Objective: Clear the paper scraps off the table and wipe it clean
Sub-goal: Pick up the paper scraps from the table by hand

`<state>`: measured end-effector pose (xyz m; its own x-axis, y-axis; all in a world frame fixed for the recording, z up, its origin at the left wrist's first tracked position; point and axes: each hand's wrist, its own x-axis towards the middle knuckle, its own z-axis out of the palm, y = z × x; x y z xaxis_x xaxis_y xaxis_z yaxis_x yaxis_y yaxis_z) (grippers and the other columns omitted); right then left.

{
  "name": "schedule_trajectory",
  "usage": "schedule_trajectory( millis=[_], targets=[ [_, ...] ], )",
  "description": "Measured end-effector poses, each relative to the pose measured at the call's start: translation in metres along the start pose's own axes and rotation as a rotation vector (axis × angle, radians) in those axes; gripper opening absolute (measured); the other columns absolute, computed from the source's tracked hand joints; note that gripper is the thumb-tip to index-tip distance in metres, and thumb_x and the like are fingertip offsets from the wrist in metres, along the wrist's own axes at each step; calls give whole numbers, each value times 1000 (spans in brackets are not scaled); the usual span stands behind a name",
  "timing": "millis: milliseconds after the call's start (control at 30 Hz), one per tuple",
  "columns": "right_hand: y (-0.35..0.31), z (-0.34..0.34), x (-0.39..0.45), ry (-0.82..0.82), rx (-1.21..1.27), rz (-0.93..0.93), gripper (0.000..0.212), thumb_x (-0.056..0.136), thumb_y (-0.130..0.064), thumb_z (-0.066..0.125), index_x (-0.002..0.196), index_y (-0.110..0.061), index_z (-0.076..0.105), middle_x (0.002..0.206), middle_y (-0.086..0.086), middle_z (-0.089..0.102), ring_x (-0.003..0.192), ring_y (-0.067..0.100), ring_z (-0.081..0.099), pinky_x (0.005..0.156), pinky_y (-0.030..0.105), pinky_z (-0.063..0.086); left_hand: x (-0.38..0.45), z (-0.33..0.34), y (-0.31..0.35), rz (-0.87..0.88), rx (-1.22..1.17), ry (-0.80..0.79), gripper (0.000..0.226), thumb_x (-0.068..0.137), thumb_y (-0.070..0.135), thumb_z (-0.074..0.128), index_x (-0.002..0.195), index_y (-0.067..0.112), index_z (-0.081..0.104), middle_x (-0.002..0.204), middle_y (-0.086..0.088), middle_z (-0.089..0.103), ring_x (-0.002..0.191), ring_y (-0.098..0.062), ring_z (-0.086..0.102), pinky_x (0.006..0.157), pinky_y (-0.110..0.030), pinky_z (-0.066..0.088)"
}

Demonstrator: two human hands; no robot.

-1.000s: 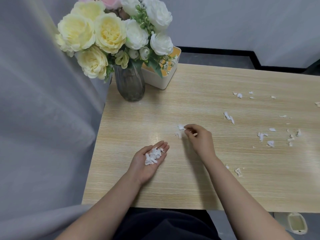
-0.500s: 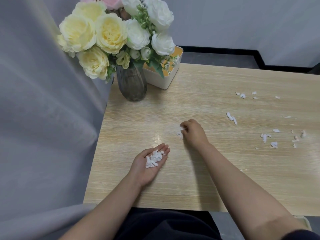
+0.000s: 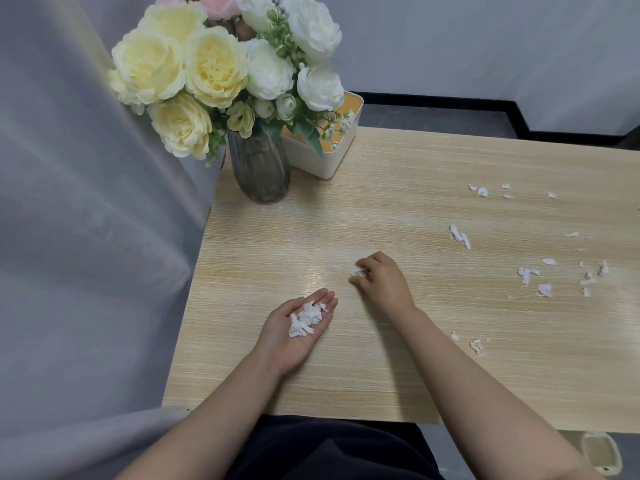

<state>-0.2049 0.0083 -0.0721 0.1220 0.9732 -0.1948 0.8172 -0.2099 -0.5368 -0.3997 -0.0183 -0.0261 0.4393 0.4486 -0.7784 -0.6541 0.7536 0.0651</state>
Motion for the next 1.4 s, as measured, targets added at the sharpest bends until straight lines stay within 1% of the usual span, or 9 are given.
schedule_trajectory(
  millis=[333,667,800,900,1033,1200,1267,1333,1400],
  targets=[
    [2,-3,-1,66,-82,-93,19,91,-11,54,101,-5,69,100,8,64,93,26,59,71,27,39,-2,-2,-1,15,19,0,38,77,4,45,110,-10,59,105,-24,67,86,-37,69,80,-44,52],
    [-60,-23,-43,113,156,-266,10,88,-18,61,94,-15,69,89,-5,66,86,10,57,77,22,42,-3,-4,1,21,-53,18,31,80,6,47,93,-13,68,106,-25,66,89,-37,68,87,-44,53],
    [-81,-10,-69,-20,156,-453,19,84,-26,54,90,-15,69,87,-4,68,85,10,55,78,21,39,-1,-3,0,13,-127,22,29,88,7,41,78,-9,63,73,-19,66,60,-25,67,57,-27,56],
    [-84,-1,-73,-63,100,-603,17,83,-22,55,85,-14,69,85,-1,69,83,14,57,76,23,39,-1,-3,-1,-7,-50,-14,38,90,11,36,106,-9,64,100,-22,68,81,-26,71,64,-30,59],
    [-79,6,-68,-148,-1,-705,23,86,-29,51,86,-17,71,88,-1,69,88,21,61,78,35,43,-4,-6,1,3,-14,-28,40,84,12,40,111,-7,63,111,-21,66,89,-26,70,81,-33,53],
    [-79,2,-66,-143,58,-695,25,87,-33,54,98,-20,72,99,-6,69,95,17,58,86,26,36,-3,-11,1,44,-90,-1,38,87,10,37,84,-9,69,74,-16,69,53,-18,66,43,-18,50],
    [-77,-6,-61,-95,121,-652,25,87,-31,56,100,-17,72,100,-5,69,93,15,57,85,27,40,-5,-12,2,88,-132,-6,36,82,8,40,86,-11,70,82,-18,69,61,-19,67,50,-19,52],
    [-67,-16,-54,-27,148,-570,25,88,-29,57,101,-14,71,98,-1,69,93,14,56,86,23,39,-6,-17,7,153,-172,-2,36,81,7,40,97,-11,68,102,-22,68,82,-28,69,72,-34,58],
    [-54,-24,-46,11,149,-432,20,90,-24,59,102,-13,70,100,0,69,97,16,57,89,23,38,-8,-24,14,187,-187,2,37,82,8,40,99,-10,69,111,-21,65,98,-32,66,90,-42,50]
  ],
)
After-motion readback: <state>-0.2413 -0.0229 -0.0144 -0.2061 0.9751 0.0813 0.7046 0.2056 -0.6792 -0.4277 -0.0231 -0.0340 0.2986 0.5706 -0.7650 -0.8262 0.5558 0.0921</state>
